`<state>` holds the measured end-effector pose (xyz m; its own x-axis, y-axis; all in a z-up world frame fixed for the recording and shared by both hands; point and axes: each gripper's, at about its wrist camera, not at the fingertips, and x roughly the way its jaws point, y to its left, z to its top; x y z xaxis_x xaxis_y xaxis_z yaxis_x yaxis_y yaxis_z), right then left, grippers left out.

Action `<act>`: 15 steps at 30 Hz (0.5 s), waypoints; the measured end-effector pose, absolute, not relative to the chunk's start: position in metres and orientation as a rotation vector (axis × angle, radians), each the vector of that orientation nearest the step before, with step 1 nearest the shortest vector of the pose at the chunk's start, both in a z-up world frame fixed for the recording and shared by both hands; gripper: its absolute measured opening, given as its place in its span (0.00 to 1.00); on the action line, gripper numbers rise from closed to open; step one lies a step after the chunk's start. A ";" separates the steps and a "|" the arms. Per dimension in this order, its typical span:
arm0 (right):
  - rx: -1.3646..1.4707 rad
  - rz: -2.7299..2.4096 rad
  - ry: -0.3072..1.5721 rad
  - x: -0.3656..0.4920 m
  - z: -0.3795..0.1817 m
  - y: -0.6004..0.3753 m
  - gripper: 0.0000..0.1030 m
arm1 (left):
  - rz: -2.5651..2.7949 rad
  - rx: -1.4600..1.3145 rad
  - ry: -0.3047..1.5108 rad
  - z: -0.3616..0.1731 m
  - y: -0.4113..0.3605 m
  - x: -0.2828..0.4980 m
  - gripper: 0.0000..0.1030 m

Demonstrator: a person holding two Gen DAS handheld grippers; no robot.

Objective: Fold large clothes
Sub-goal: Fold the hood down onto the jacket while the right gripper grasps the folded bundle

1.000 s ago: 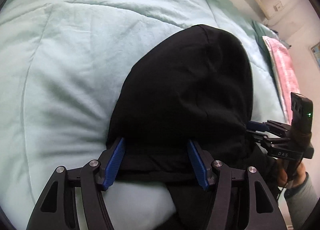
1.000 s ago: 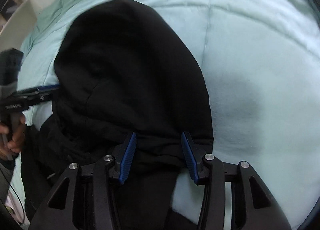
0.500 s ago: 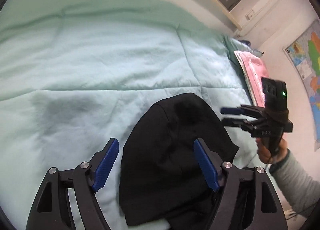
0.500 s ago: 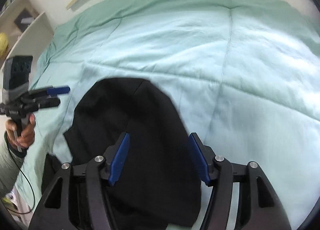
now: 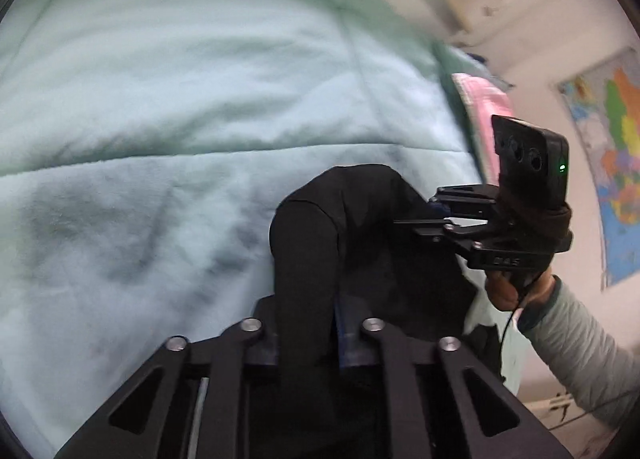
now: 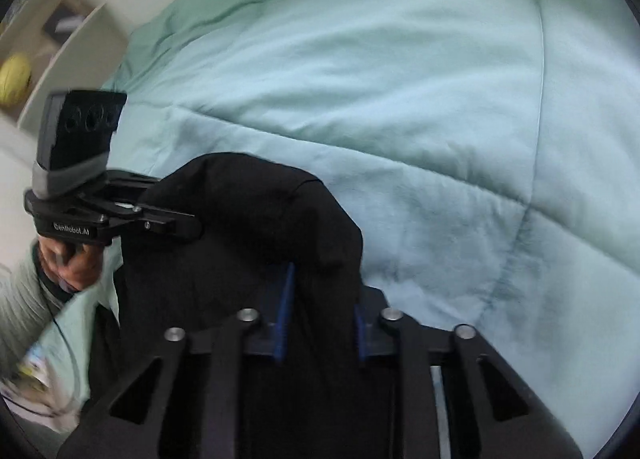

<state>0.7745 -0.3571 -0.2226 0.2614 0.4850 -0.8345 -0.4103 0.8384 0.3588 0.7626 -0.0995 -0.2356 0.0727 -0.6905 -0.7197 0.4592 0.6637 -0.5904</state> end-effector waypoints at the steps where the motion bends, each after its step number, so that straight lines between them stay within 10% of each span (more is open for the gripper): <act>1: 0.063 0.614 1.135 0.764 -0.213 -0.355 0.17 | -0.884 -0.229 1.200 -0.226 -0.096 0.756 0.15; 15: -0.144 0.520 0.835 0.495 -0.064 -0.328 0.14 | -0.932 0.051 0.920 -0.064 -0.088 0.503 0.14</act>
<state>0.4951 -0.3284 -0.0643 0.5547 0.3835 -0.7384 -0.4939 0.8659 0.0787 0.5029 -0.0880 -0.0635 0.2582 -0.6670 -0.6989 0.7076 0.6231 -0.3332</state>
